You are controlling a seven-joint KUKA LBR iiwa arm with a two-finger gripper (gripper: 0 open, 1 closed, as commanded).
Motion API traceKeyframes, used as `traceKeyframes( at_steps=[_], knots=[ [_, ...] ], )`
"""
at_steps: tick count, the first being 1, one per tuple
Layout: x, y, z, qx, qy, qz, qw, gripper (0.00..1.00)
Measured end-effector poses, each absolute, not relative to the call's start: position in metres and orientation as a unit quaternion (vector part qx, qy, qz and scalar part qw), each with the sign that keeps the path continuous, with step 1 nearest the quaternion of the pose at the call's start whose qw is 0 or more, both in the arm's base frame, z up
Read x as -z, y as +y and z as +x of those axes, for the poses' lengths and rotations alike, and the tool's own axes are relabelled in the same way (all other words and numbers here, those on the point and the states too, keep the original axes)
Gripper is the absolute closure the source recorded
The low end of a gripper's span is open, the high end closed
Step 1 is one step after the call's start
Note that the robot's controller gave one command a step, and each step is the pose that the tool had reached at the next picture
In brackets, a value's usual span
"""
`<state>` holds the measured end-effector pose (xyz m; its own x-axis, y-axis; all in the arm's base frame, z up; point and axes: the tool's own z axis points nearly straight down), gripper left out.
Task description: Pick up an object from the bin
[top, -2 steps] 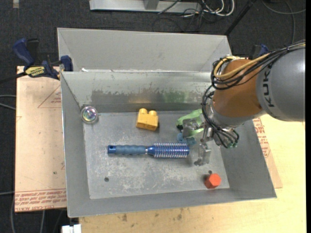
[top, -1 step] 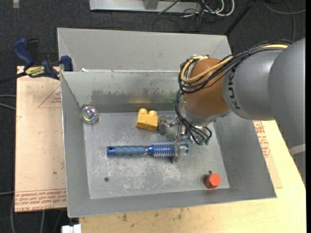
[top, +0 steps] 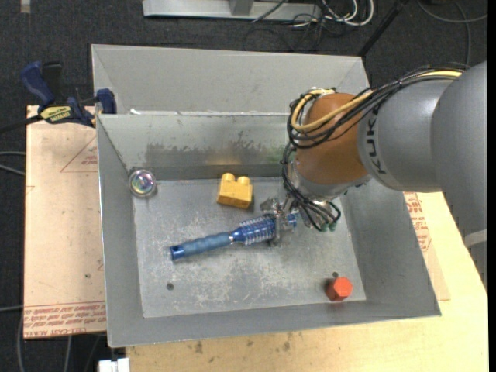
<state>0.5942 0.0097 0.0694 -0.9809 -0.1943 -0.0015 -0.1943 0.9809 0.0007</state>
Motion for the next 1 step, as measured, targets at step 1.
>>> traceKeyframes(
  at_steps=[1],
  knots=[
    [-0.2398,0.0392,0.5804,0.000,0.990,-0.139,0.004,1.00]
  ],
)
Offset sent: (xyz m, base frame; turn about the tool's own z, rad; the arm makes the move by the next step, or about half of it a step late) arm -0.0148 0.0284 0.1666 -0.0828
